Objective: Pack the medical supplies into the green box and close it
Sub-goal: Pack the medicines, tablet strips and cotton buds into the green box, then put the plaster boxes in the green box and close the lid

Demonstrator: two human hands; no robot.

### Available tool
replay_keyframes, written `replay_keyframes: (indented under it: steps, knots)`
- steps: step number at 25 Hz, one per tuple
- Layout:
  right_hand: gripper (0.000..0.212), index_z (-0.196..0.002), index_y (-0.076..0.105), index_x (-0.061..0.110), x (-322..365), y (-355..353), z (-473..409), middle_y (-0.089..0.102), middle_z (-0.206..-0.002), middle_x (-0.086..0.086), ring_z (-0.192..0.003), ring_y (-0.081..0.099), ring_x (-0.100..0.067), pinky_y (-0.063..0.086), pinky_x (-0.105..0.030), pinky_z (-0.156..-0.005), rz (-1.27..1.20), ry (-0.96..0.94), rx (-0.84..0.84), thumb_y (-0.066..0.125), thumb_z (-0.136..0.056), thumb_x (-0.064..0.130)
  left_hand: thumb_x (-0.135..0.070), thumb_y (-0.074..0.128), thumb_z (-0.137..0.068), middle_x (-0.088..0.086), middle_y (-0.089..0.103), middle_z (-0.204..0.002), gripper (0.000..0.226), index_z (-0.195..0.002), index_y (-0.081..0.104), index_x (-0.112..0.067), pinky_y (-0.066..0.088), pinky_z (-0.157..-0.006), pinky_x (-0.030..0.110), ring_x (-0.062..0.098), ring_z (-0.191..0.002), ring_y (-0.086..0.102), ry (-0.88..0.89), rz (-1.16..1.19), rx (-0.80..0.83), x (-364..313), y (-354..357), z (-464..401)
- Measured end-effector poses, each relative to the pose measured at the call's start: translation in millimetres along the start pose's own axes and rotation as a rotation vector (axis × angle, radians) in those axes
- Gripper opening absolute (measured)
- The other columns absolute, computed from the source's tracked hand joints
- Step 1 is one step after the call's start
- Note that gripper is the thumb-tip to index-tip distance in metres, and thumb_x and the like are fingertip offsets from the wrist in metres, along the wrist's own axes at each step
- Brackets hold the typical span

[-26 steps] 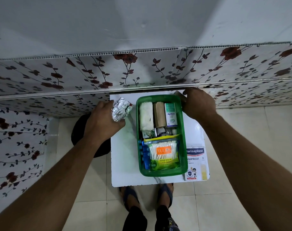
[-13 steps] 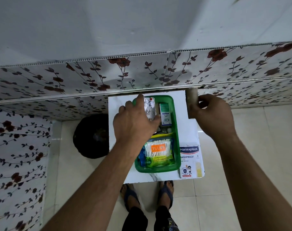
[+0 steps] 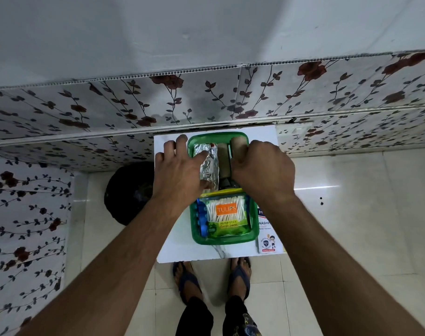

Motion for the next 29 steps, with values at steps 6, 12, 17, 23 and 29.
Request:
replay_keyframes:
  steps: [6, 12, 17, 23, 29]
  knots:
    - [0.028, -0.099, 0.055, 0.014, 6, 27, -10, 0.057, -0.082, -0.004, -0.079, 0.064, -0.031, 0.025, -0.028, -0.052, 0.166, -0.011, -0.06, 0.051, -0.09, 0.04, -0.036, 0.066, -0.082, 0.013, 0.044, -0.136, 0.047, -0.128, 0.058, -0.026, 0.042, -0.098, 0.048, 0.034, -0.126, 0.039, -0.108, 0.359, -0.176, 24, -13, 12]
    - [0.031, -0.105, 0.052, 0.012, -1, 35, -13, 0.066, -0.098, -0.008, -0.084, 0.066, -0.032, 0.03, -0.031, -0.058, 0.171, -0.001, -0.092, 0.058, -0.09, 0.039, -0.025, 0.066, -0.082, 0.011, 0.047, -0.129, 0.043, -0.126, 0.061, -0.024, 0.043, -0.098, 0.043, 0.03, -0.123, 0.042, -0.148, 0.497, -0.162, 46, -4, 25]
    - [0.028, -0.084, 0.057, 0.023, -41, 7, 11, 0.062, -0.071, 0.006, -0.067, 0.056, -0.021, 0.037, -0.029, -0.059, -0.223, 0.178, -0.131, 0.057, -0.088, 0.05, -0.021, 0.065, -0.086, 0.003, 0.055, -0.115, 0.034, -0.12, 0.064, -0.021, 0.044, -0.087, 0.028, 0.02, -0.109, 0.055, -0.061, 0.638, -0.133, 30, -19, 36]
    - [0.025, -0.097, 0.063, 0.023, -154, 30, 76, 0.068, -0.083, 0.004, -0.077, 0.063, -0.018, 0.042, -0.028, -0.064, -0.302, 0.508, 0.124, 0.072, -0.081, 0.04, -0.022, 0.059, -0.086, -0.007, 0.062, -0.098, 0.023, -0.108, 0.068, -0.024, 0.054, -0.077, 0.035, 0.01, -0.083, 0.062, 0.157, 0.785, -0.011, -66, -44, 40]
    - [0.036, -0.097, 0.062, 0.024, -194, 85, 93, 0.07, -0.083, 0.005, -0.079, 0.064, -0.017, 0.05, -0.031, -0.072, -0.301, 0.542, 0.312, 0.082, -0.071, 0.037, -0.02, 0.057, -0.089, -0.006, 0.063, -0.098, 0.021, -0.106, 0.068, -0.027, 0.054, -0.075, 0.036, 0.011, -0.081, 0.063, 0.213, 0.769, 0.094, -124, -22, 29]
Point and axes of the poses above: each hand's wrist, its own z-axis away from the middle knuckle, its own y-axis out of the palm, x = y × z, the point moved 5 cm from there along -z, towards the middle knuckle
